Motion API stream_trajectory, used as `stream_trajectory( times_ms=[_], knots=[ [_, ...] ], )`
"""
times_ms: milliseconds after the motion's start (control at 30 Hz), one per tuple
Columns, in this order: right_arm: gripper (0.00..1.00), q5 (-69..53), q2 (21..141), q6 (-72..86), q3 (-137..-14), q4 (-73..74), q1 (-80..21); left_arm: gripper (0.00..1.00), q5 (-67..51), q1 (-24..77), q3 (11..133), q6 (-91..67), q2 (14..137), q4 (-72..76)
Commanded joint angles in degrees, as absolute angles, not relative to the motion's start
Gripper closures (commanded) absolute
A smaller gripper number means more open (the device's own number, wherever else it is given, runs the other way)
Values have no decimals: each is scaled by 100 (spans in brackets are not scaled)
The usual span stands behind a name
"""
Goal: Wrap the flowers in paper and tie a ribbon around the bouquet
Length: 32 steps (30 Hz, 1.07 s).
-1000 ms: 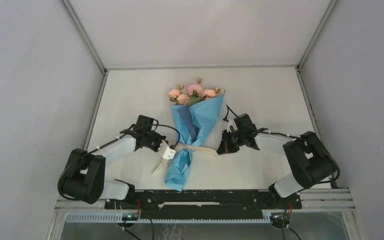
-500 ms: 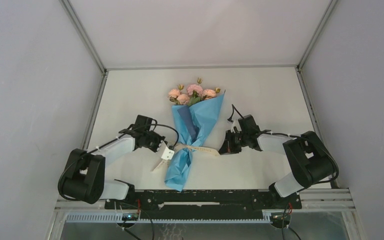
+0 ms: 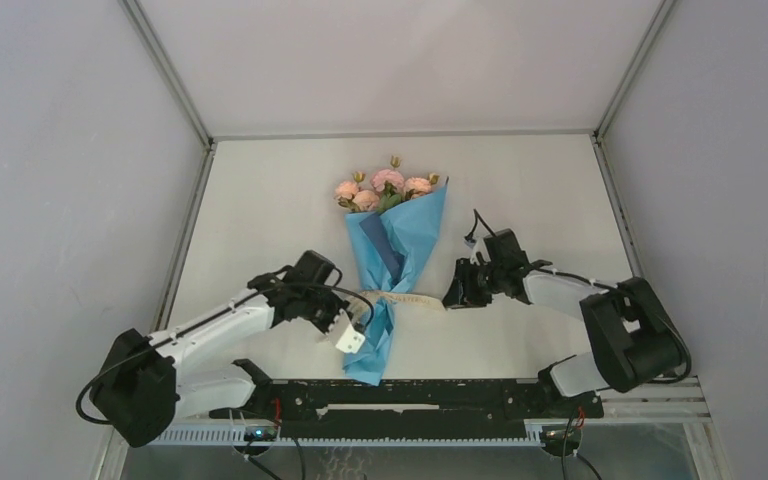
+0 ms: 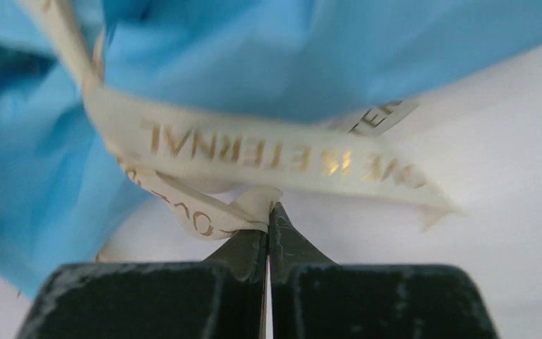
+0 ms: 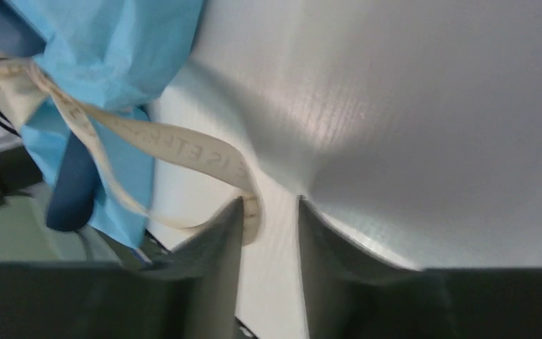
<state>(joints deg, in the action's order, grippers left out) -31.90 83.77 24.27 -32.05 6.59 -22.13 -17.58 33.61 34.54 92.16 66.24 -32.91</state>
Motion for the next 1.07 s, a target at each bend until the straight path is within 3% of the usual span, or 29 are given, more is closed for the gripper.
stream_trajectory(
  times_ms=[0, 67, 167, 233, 367, 400, 433, 567, 700, 833, 1033],
  knots=[
    [37, -2751, 7681, 2289, -3574, 1326, -2010, 100, -1742, 4252, 3517, 7846, 6303, -3943],
    [5, -2536, 7261, 2276, -3659, 1630, -1847, 94, -1862, 4459, 3550, 7499, 6127, -3919],
    [0, -2231, 6529, 2203, -3667, 1924, -1444, 86, -1503, 4463, 3573, 6703, 5966, -3621],
    [0, -1931, 6053, 2089, -3665, 2079, -1198, 75, -1085, 4196, 3553, 6316, 5858, -3307],
    [0, -959, 4951, 1899, -3577, 2084, -994, 15, -961, 3305, 3639, 5218, 5483, -3078],
    [0, -741, 4593, 1850, -3524, 2007, -986, 5, -1090, 3136, 3653, 4975, 5311, -3220],
    [0, -527, 4347, 1854, -3453, 1925, -974, 1, -1278, 2988, 3651, 4811, 5121, -3476],
    [0, -11, 3563, 1840, -3192, 1682, -965, 0, -1910, 2637, 3484, 3749, 4229, -3552],
    [0, 454, 3151, 1831, -2928, 1515, -952, 0, -1972, 1887, 3197, 1559, 3541, -2348],
    [0, 814, 2928, 1845, -2681, 1455, -949, 0, -947, 761, 2637, -546, 3098, -1129],
    [0, 870, 2470, 1643, -2275, 1160, -937, 0, 505, 466, 1869, -749, 2716, -304]
  ],
)
